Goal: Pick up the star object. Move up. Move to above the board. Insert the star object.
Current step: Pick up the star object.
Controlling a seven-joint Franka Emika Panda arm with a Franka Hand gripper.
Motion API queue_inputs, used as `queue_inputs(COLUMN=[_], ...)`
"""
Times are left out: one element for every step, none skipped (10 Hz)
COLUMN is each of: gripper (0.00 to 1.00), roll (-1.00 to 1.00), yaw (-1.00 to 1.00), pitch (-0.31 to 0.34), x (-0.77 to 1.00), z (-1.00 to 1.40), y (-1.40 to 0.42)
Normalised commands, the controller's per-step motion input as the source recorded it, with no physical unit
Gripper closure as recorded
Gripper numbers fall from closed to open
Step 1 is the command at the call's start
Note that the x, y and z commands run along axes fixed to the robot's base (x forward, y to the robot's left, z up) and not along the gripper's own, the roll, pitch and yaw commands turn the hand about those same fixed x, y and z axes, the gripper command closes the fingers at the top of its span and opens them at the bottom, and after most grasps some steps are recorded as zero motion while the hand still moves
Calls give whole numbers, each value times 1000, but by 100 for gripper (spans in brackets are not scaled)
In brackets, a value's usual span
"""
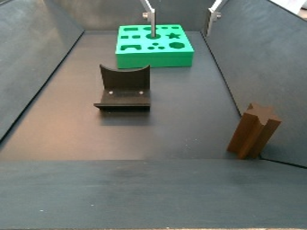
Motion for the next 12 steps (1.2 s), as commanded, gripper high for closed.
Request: queue_inputs(gripper=[0,0,0,0,0,0,0,0,0,0,0,0], roll=[-19,-9,-19,-70,-80,-20,-1,-1,0,0,0,6], yaw=[-194,-163,-174,-166,-94,-126,-134,-137,-134,-46,-77,0], pitch=[-69,-114,-143,-119,-90,-113,-120,-150,-186,-256,-289,0], x=[-471,-734,-889,-931,-949,-920,-914,-886,-854,-780,-563,0], z=[0,-111,-243,-266,-129,-157,-149,-203,-254,-329,-191,0], y=[403,574,540,514,546,557,566,574,580,609,377,0])
